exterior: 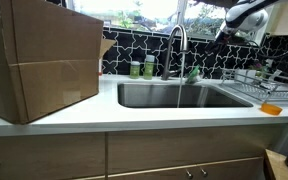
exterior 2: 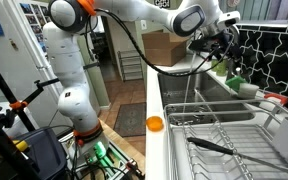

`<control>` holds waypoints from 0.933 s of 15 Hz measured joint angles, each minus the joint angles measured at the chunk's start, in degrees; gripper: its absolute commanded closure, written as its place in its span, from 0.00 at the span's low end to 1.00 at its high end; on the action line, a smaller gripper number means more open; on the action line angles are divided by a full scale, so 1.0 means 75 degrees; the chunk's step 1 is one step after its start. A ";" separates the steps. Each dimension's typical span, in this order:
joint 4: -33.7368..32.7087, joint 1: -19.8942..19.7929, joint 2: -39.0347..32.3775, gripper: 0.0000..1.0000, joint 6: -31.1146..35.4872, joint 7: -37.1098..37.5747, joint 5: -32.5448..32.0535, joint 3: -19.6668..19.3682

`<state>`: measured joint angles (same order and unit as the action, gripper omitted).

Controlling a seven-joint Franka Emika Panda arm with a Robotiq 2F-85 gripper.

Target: Open the tap, fetch some water in the small orange bowl, close the tap

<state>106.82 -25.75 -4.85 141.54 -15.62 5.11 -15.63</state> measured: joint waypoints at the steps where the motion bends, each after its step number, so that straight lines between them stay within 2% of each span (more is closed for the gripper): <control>1: -0.0001 0.0011 -0.0014 0.00 0.0002 0.0000 0.0000 -0.0001; 4: -0.0002 0.0063 -0.0010 0.00 0.0002 0.0000 0.0000 -0.0013; 6: 0.0104 0.0232 0.0118 0.00 -0.0261 0.0355 -0.0094 -0.0012; 10: 0.0891 0.0747 0.1155 0.00 -0.2066 0.1835 -0.0784 0.0055; 14: 0.1961 0.0832 0.2495 0.00 -0.3460 0.3586 -0.1469 0.0143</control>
<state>121.53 -19.51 13.86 115.59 11.28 -5.91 -14.56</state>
